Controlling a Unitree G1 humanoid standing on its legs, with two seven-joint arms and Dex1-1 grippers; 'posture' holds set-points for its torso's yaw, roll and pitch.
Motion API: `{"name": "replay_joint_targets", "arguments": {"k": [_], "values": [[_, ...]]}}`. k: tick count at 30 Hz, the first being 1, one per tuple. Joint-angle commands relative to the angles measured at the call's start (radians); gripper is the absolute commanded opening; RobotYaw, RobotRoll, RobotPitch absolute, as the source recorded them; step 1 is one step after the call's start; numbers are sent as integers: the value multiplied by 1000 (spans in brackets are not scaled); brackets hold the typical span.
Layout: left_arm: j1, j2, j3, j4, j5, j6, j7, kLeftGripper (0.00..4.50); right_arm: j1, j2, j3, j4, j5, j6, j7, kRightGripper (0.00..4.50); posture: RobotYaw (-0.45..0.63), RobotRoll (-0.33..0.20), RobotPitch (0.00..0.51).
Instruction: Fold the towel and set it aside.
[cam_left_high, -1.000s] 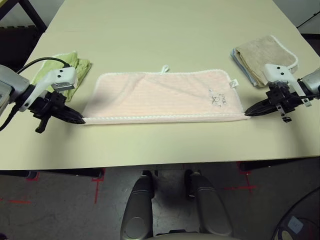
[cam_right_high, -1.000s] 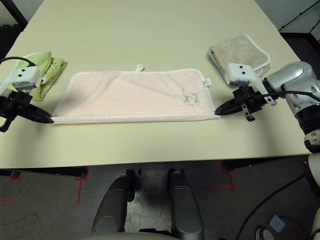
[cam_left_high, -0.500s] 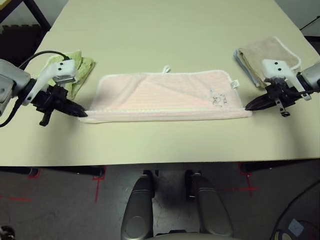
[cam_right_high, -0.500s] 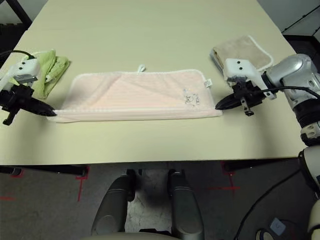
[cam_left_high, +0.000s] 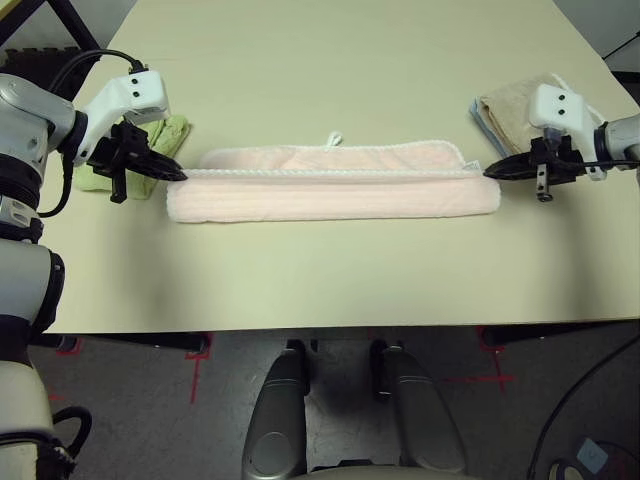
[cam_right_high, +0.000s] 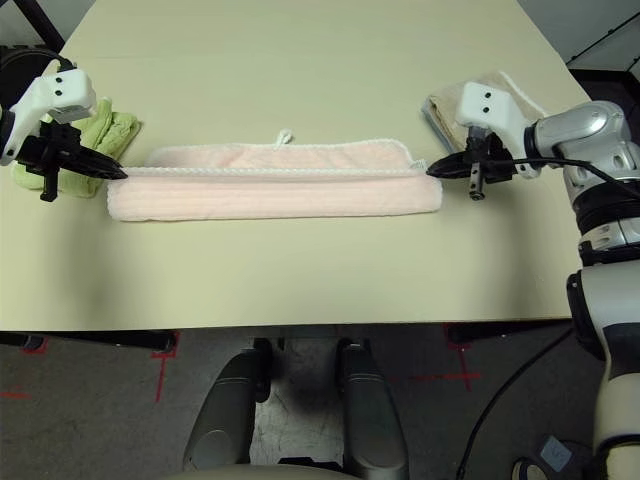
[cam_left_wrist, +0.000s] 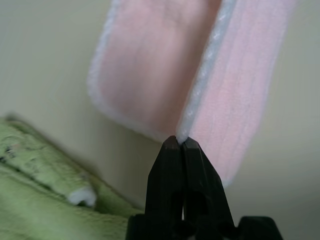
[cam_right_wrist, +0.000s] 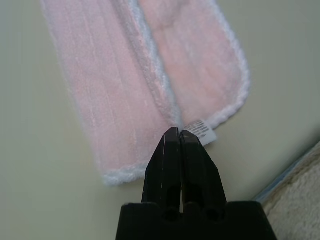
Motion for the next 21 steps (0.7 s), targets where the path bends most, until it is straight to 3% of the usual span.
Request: {"name": "replay_joint_targets", "arguments": {"k": [1, 21], "values": [[8, 1, 46, 64, 85, -2, 94, 14, 5, -23, -7, 52, -79, -2, -65, 0, 27, 0, 254], [11, -86, 163, 115, 228, -28, 323, 14, -49, 64, -16, 131, -214, -55, -373, 0, 21, 0, 254]]}}
